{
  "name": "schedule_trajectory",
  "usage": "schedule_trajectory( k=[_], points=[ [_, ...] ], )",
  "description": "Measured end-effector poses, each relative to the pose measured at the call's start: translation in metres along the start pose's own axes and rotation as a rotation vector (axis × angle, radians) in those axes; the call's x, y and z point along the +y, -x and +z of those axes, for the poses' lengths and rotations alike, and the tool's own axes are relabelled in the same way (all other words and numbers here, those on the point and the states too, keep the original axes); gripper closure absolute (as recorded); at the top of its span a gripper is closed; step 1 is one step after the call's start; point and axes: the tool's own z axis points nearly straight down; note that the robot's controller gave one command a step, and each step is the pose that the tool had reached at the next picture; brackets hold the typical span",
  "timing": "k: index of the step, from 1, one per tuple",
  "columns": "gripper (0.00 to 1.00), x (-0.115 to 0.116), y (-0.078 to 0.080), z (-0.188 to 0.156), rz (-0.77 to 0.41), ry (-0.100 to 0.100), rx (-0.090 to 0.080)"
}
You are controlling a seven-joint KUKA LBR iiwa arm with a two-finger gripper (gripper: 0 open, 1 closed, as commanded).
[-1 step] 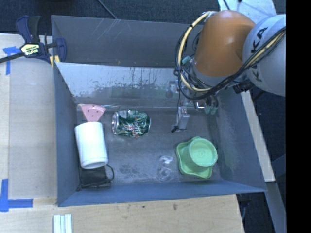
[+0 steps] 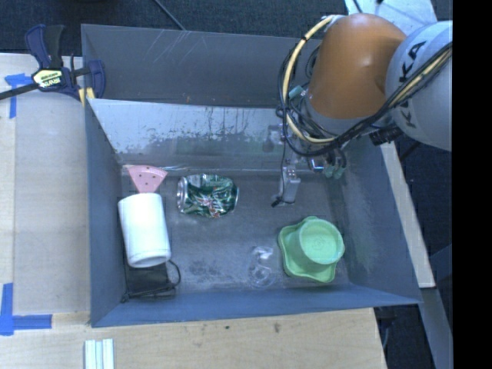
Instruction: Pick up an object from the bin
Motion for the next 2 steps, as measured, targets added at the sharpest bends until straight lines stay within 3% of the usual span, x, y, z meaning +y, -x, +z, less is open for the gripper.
schedule_trajectory(
  k=[1,2],
  points=[
    [0.0,0.033,0.009,0.027,-0.077,-0.002,-0.004],
    [0.0,0.049,0.002,0.065,-0.274,0.001,0.0]
  ],
)
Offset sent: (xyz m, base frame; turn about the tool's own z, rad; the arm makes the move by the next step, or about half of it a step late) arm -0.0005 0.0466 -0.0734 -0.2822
